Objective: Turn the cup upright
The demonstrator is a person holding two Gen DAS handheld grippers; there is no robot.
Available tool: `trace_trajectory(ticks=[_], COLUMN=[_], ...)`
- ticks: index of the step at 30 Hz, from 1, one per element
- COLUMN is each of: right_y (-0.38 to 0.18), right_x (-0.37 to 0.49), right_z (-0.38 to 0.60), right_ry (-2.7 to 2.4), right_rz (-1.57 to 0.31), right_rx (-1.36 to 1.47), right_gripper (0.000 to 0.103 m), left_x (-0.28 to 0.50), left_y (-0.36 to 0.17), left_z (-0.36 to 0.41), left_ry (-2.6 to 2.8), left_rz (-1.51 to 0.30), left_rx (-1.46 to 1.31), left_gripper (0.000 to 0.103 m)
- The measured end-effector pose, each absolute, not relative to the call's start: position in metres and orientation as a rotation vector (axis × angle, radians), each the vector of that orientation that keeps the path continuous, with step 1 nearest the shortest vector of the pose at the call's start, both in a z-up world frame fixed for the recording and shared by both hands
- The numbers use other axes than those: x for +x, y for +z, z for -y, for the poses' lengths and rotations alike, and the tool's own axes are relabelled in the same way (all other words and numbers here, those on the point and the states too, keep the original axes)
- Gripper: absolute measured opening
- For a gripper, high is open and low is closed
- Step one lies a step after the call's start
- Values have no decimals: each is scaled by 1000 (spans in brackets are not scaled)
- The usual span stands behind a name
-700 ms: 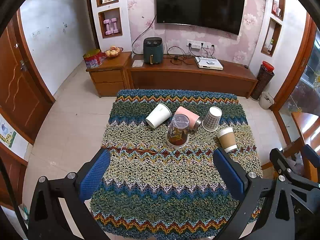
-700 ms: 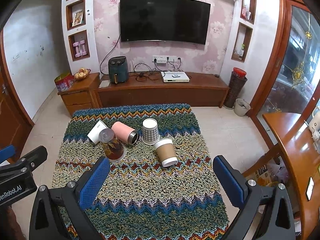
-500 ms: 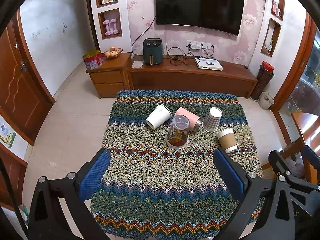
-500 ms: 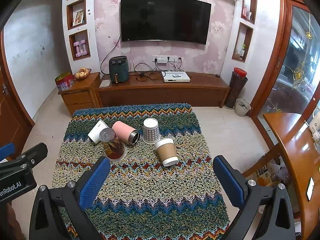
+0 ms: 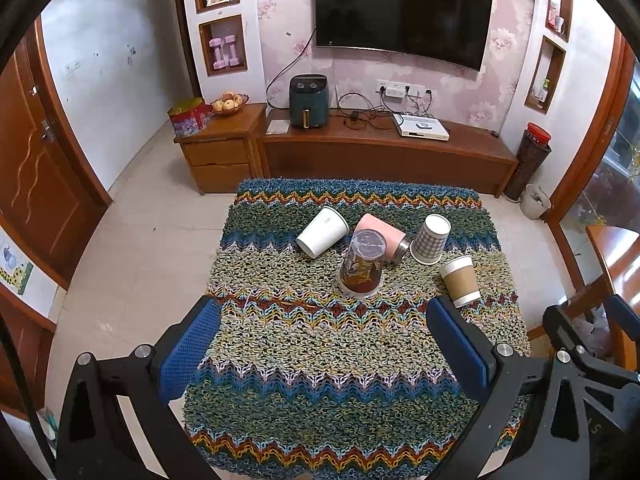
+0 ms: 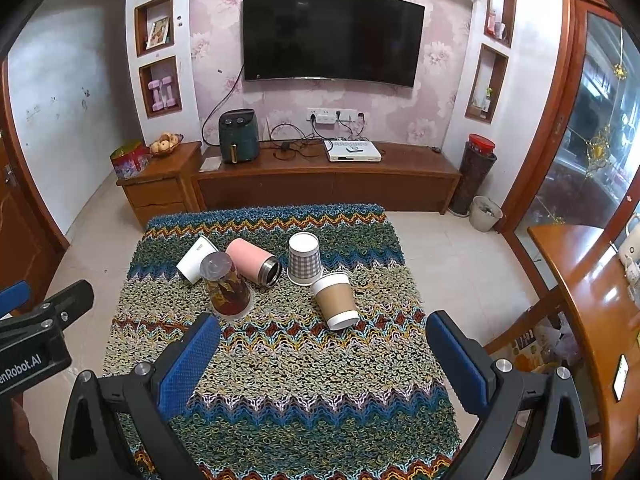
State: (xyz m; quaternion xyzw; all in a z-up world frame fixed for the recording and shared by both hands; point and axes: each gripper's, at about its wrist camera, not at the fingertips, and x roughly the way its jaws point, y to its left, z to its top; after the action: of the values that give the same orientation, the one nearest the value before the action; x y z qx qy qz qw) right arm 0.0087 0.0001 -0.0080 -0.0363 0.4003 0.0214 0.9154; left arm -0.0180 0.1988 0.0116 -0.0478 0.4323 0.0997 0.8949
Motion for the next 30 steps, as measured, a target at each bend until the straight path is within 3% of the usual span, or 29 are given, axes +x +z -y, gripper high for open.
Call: trace_trajectory(ticks=[13, 22, 30], right_y=[-41, -79, -108], right_x=[28, 40, 53], right_z=[6, 14, 22], right_ry=[-4, -34, -54], right_rz=[-891, -985, -1039], right_rx=[-81, -71, -47], right_gripper=[103, 103, 103], left_x=[23, 76, 131], left_y=[-29, -66, -117], left_z=[-230, -197, -186], left_ry=[195, 83, -55], left_rz=[-1031, -1085, -1136], left_rx=[-54, 194, 204], left_gripper=[102, 102, 102])
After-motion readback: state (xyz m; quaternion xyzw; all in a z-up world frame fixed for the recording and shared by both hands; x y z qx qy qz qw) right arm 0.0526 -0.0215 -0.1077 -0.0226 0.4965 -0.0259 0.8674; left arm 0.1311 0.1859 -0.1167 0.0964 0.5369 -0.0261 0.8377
